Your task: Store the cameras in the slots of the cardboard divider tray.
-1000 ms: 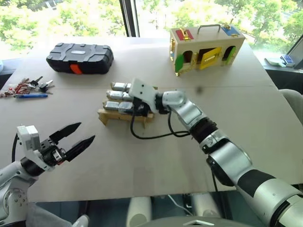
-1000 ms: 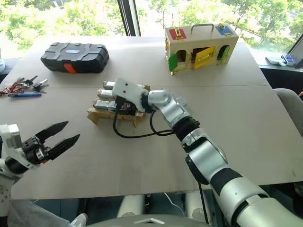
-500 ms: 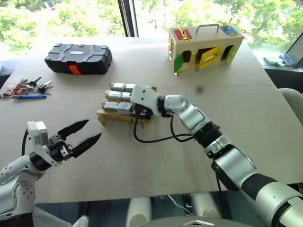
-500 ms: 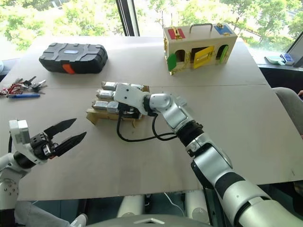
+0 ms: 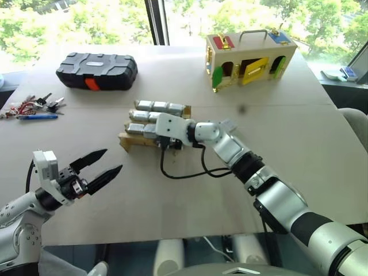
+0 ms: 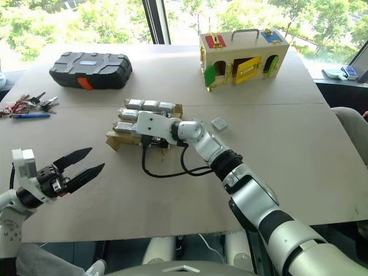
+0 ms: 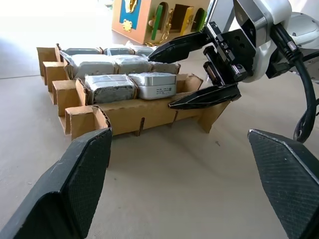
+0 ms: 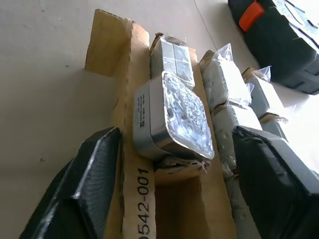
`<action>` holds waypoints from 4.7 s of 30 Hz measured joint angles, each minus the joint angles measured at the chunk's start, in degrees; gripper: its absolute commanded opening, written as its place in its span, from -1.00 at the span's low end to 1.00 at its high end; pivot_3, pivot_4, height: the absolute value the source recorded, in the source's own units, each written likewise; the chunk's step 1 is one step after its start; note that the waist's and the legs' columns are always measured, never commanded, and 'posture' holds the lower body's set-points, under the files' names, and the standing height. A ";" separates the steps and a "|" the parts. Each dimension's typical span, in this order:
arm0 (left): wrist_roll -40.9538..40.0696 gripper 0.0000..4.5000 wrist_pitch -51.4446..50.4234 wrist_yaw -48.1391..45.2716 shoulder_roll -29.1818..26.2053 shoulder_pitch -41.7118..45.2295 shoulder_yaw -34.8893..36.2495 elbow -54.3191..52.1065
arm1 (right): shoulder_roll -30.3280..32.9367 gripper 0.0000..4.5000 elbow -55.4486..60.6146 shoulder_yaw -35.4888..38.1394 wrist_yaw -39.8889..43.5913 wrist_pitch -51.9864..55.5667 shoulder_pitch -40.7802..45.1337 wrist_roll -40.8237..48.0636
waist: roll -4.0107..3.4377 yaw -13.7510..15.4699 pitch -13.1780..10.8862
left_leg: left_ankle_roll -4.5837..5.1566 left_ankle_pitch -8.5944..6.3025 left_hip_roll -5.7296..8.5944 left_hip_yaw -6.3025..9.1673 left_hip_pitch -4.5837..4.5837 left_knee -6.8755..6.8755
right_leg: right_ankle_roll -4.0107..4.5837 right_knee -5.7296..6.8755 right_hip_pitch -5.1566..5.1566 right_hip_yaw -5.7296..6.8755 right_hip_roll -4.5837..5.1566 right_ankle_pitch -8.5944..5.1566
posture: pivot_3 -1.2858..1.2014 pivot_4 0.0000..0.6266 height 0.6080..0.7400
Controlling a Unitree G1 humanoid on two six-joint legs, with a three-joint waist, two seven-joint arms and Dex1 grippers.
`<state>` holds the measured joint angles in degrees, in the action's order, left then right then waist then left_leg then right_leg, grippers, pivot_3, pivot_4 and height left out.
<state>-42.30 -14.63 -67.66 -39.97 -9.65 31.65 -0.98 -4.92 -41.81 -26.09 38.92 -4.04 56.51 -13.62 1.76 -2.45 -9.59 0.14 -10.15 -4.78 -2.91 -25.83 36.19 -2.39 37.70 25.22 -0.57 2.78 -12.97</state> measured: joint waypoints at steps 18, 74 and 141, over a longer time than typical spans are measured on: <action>-0.27 1.00 -0.10 0.84 -0.06 -1.72 0.16 -1.99 | 0.14 -0.23 0.53 0.17 0.71 0.04 0.12 0.20 | -0.01 0.00 0.00 | -0.01 0.01 0.00 0.00 0.01 0.00 | 0.00 0.01 0.00 -0.01 0.00 0.00 | 0.03 -0.52 1.00; -0.66 1.00 -0.14 1.57 0.90 -3.35 -0.01 -3.13 | -0.50 0.52 4.68 3.41 1.70 11.22 2.57 4.42 | -0.03 -0.05 -0.02 | -0.19 -0.10 0.00 -0.01 0.00 -0.02 | 0.01 0.00 0.02 -0.01 0.00 -0.01 | 0.03 -0.52 1.00; -1.64 1.00 -6.23 -5.86 -2.42 5.61 -7.52 -7.16 | 17.53 0.95 33.17 20.33 -10.37 38.94 -23.23 16.43 | 0.05 0.12 0.03 | 0.06 0.05 0.00 -0.31 -0.03 -0.07 | -0.01 0.00 0.18 -0.38 -0.08 -0.02 | 0.03 -0.52 1.00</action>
<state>-43.94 -20.86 -73.51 -42.39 -4.04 24.13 -8.14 12.61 -8.64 -5.76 28.55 34.90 33.27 2.80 1.82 -2.33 -9.56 0.20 -10.09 -4.78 -3.23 -25.86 36.12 -2.40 37.70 25.40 -0.94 2.70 -12.99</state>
